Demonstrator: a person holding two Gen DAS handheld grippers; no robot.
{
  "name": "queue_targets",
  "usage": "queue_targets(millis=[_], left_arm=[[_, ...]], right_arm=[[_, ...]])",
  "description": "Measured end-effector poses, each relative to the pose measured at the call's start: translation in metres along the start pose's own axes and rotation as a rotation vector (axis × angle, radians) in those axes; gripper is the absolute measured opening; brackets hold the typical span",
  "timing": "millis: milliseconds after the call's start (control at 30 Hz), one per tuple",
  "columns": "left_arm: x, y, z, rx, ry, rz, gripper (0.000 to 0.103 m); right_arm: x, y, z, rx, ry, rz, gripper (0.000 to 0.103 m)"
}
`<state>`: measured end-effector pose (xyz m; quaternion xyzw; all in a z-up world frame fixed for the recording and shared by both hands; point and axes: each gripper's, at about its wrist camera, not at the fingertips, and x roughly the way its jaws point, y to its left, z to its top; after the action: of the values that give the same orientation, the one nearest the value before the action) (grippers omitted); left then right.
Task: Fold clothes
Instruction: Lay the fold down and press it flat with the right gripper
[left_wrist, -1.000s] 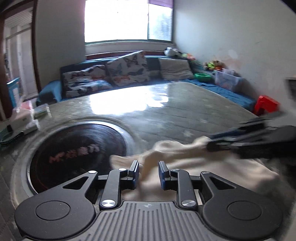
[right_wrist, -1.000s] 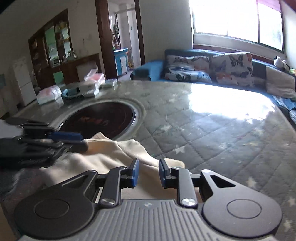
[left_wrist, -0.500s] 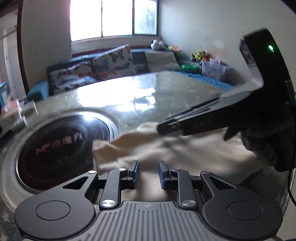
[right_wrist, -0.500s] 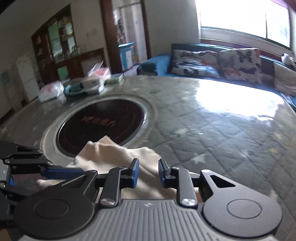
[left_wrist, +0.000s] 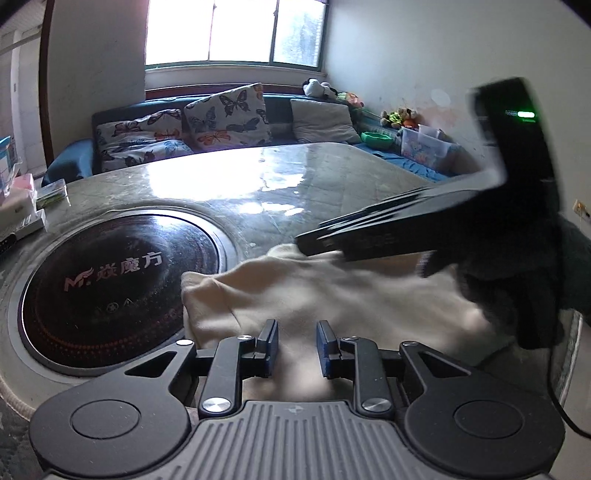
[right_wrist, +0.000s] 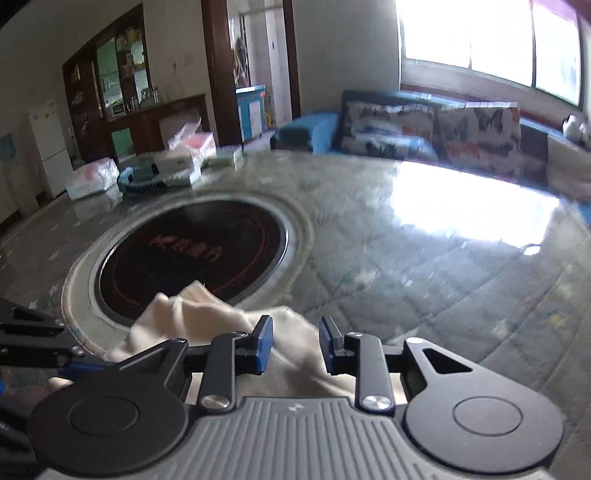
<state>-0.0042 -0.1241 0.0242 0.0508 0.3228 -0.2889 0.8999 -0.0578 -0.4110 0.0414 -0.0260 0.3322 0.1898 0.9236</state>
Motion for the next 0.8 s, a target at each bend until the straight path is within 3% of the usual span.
queue_targets(millis=[300, 500, 567, 800], left_arm=[[0.007, 0.001, 0.009, -0.019, -0.005, 0.009, 0.025], [0.012, 0.001, 0.006, -0.012, 0.008, 0.017, 0.025], [0.012, 0.001, 0.007, -0.012, 0.009, 0.019, 0.025], [0.013, -0.003, 0.006, -0.007, 0.013, 0.027, 0.025]], right_arm=[[-0.056, -0.008, -0.034, -0.006, -0.01, -0.036, 0.026], [-0.06, -0.038, -0.058, 0.068, 0.004, -0.127, 0.026], [-0.06, -0.047, -0.059, 0.101, -0.007, -0.134, 0.018], [-0.065, -0.061, -0.043, 0.157, -0.042, -0.11, 0.018]])
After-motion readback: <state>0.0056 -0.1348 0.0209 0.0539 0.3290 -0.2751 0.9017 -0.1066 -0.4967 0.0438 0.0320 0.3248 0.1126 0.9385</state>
